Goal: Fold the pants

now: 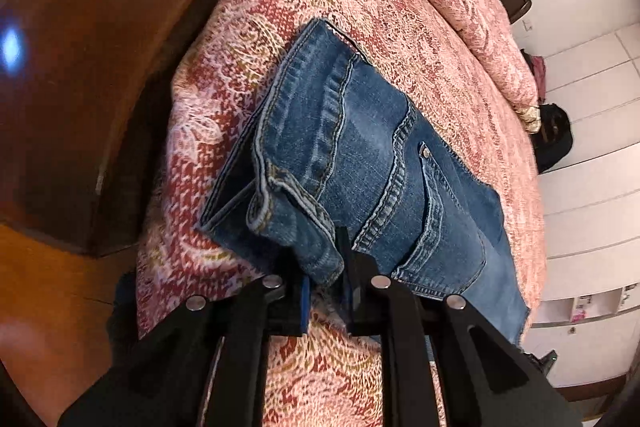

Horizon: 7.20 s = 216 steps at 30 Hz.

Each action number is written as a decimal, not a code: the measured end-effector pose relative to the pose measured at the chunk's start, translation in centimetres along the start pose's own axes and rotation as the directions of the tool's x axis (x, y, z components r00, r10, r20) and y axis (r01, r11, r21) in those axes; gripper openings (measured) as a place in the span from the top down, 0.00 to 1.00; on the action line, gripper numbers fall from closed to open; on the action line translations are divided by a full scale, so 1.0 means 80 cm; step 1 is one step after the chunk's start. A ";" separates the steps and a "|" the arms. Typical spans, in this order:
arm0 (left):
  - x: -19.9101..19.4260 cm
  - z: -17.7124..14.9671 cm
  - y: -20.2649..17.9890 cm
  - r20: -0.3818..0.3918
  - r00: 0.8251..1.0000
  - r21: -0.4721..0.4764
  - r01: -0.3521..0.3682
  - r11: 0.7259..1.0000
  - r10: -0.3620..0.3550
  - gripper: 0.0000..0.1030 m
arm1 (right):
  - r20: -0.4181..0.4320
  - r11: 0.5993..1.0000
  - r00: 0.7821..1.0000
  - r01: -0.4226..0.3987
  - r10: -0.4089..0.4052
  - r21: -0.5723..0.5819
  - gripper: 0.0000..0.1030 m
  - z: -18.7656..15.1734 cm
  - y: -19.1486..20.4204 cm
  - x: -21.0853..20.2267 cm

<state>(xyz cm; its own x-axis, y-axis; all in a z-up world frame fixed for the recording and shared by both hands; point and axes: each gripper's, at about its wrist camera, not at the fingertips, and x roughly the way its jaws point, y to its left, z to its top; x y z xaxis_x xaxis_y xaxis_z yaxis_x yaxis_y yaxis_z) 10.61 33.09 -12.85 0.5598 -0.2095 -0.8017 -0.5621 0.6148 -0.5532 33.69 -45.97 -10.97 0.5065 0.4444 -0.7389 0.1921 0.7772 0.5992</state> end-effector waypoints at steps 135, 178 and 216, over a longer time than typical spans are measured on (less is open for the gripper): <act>0.115 -0.219 -0.230 -0.162 0.954 0.712 0.290 0.640 -0.252 0.02 | 0.364 0.961 0.910 -0.254 0.198 0.112 0.81 -0.029 0.018 -0.066; 0.061 -0.137 -0.128 0.019 0.924 0.391 0.344 0.854 -0.381 0.02 | -0.158 0.732 0.972 -0.234 0.173 -0.640 0.44 -0.251 0.352 0.083; -0.053 -0.131 -0.053 0.445 0.830 0.139 0.308 0.941 -0.337 0.02 | -0.030 0.582 0.999 -0.012 -0.022 -0.813 0.04 -0.283 0.313 0.124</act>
<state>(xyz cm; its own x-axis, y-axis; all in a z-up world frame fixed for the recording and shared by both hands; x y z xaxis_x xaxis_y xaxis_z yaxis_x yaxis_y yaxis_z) 4.25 23.40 -9.46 0.9248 -0.0432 -0.3781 -0.2721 0.6194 -0.7364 24.49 -12.03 -10.29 0.4769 0.4405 -0.7606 -0.5772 0.8096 0.1070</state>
